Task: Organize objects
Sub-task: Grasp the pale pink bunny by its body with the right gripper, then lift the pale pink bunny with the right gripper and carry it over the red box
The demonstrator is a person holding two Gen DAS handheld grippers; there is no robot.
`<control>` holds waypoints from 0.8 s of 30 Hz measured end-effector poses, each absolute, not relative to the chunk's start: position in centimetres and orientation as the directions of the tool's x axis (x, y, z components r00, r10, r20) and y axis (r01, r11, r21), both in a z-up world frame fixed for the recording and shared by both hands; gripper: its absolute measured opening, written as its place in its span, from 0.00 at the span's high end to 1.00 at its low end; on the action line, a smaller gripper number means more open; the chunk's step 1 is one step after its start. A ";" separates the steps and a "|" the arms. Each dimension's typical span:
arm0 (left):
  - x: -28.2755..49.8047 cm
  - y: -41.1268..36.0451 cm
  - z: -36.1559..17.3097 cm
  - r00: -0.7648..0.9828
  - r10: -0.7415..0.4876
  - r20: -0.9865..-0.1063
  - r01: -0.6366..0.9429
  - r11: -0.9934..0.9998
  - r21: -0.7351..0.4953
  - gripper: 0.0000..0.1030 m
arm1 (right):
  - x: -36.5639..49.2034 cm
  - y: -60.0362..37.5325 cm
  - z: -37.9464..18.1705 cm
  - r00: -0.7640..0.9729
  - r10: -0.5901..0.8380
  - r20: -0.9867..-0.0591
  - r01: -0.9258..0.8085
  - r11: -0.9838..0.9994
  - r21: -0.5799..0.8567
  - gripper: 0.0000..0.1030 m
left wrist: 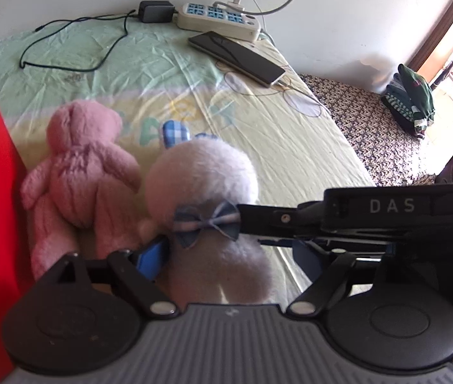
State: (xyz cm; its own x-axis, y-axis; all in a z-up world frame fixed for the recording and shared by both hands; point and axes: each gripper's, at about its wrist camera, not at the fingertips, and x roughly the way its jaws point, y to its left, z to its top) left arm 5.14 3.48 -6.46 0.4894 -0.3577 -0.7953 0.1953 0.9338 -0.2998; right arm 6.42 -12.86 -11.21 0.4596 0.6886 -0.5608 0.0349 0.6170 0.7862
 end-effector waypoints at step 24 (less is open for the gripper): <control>5.1 3.5 -6.4 0.475 -0.395 -0.787 0.223 0.919 -0.326 0.22 | 6.9 -12.2 -11.5 0.436 0.715 -0.547 0.007 0.605 0.796 0.65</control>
State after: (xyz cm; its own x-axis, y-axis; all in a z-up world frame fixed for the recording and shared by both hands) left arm 5.11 3.49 -6.36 0.4747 -0.3948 -0.7866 0.2232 0.9185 -0.3264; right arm 6.95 -12.21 -11.48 0.4356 0.7151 -0.5466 0.0068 0.6046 0.7965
